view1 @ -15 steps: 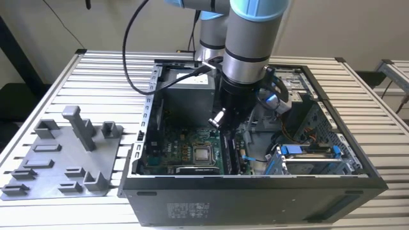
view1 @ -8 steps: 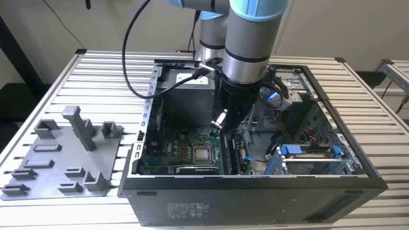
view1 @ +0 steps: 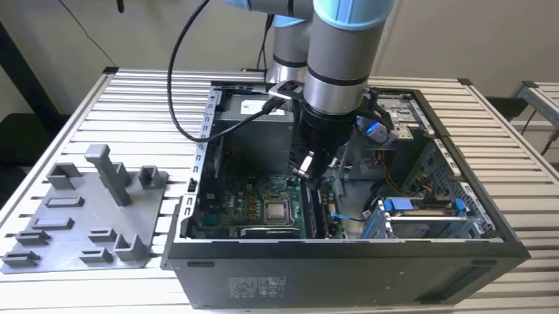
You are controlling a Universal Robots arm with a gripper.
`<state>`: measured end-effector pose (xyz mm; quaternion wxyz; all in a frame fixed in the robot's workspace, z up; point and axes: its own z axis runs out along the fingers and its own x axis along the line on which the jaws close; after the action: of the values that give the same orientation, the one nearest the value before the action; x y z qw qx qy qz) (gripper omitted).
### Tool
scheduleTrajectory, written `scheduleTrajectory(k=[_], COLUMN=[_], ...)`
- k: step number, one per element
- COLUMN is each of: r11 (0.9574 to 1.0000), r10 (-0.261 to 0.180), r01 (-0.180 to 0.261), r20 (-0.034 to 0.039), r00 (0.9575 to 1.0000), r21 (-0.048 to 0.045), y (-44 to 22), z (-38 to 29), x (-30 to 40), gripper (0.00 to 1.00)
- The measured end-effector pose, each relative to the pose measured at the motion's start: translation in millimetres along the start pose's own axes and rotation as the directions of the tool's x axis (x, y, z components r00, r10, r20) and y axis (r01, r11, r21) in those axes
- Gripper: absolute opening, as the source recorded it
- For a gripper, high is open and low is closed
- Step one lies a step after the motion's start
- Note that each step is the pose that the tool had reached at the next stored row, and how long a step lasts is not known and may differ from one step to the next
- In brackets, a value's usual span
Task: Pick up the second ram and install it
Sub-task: 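Press down the second ram until it locks into place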
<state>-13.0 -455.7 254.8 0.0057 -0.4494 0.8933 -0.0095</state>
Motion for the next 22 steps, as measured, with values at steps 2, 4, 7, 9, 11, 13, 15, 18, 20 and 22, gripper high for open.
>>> scheduleTrajectory(k=[2,4,7,9,11,13,15,18,20,22], r11=[0.9994,0.9974,0.9920,0.9866,0.9802,0.9725,0.9630,0.9471,0.9347,0.9209], r10=[-0.036,-0.072,-0.126,-0.163,-0.198,-0.233,-0.270,-0.321,-0.355,-0.390], r01=[0.036,0.072,0.126,0.163,0.198,0.233,0.270,0.321,0.355,0.390], r20=[0.0008,0.0016,0.0027,0.0036,0.0043,0.0052,0.0061,0.0073,0.0080,0.0087], r00=[0.9994,0.9974,0.9920,0.9866,0.9802,0.9724,0.9630,0.9471,0.9347,0.9209], r21=[0.0000,-0.0001,0.0000,0.0001,0.0001,0.0002,0.0004,0.0007,0.0009,0.0011], y=[0.1,0.2,0.3,0.4,0.5,0.5,0.5,0.6,0.6,0.6], z=[0.2,0.4,0.8,1.2,1.5,1.8,2.2,3.1,3.7,4.2], x=[0.1,0.2,0.3,0.3,0.4,0.4,0.4,0.4,0.4,0.4], gripper=[0.11,0.11,0.11,0.11,0.11,0.11,0.11,0.11,0.11,0.11])
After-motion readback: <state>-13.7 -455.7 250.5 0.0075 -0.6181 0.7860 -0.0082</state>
